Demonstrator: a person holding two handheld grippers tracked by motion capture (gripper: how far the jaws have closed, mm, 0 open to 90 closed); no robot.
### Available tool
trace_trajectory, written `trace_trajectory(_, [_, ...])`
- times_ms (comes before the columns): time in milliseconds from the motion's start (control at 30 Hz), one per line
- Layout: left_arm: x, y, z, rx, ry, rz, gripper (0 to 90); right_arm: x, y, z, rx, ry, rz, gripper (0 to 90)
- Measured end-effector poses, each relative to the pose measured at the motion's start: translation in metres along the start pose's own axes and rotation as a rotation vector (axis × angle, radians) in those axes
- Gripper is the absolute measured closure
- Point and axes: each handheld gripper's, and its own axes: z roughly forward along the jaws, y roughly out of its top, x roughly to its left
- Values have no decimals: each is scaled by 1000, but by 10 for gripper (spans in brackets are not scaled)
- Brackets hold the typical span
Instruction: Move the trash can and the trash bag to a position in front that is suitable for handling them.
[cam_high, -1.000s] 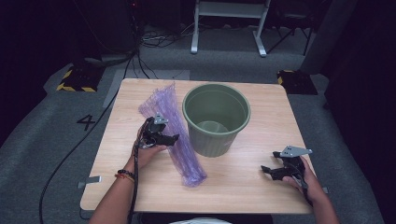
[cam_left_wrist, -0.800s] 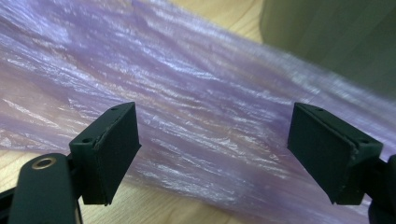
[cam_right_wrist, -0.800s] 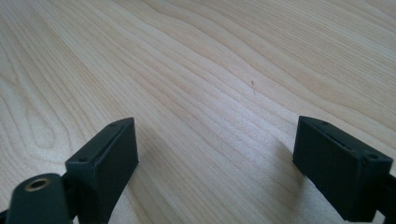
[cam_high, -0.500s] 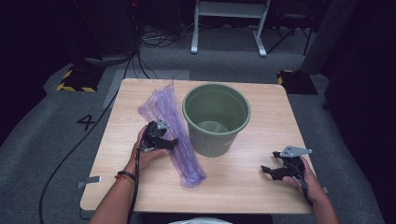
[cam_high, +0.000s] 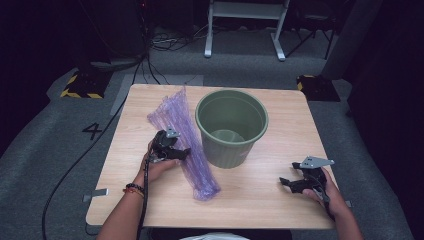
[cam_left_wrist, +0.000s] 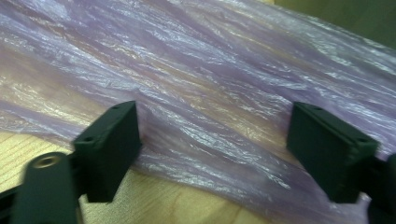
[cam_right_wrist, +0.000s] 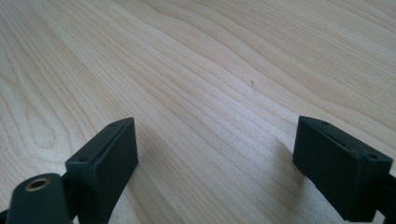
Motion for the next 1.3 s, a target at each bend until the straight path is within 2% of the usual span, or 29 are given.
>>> trace_trajectory(33, [0, 0, -2, -2, -2, 4, 284, 0, 0, 0, 0, 0, 0, 136])
trace_trajectory(67, [0, 0, -4, -4, -8, 16, 384, 0, 0, 0, 0, 0, 0, 136])
trace_trajectory(133, [0, -2, -5, -18, -10, 14, 564, 0, 0, 0, 0, 0, 0, 136])
trace_trajectory(167, [0, -3, -5, -23, -13, 15, 564, 0, 0, 0, 0, 0, 0, 136])
trace_trajectory(233, [2, -3, -6, -21, -13, 10, 662, 0, 0, 0, 0, 0, 0, 136])
trace_trajectory(400, [3, -5, -6, -34, -13, -3, 785, 0, 0, 0, 0, 0, 0, 136])
trace_trajectory(667, [2, -6, -7, -33, -33, 19, 870, 0, 0, 0, -1, 1, -2, 139])
trace_trajectory(933, [-1, -4, -8, -36, -41, 47, 886, 0, 0, 0, -1, 2, -1, 140])
trace_trajectory(1300, [0, -3, -14, -67, -38, 35, 887, 0, 0, 0, -1, 2, -1, 140])
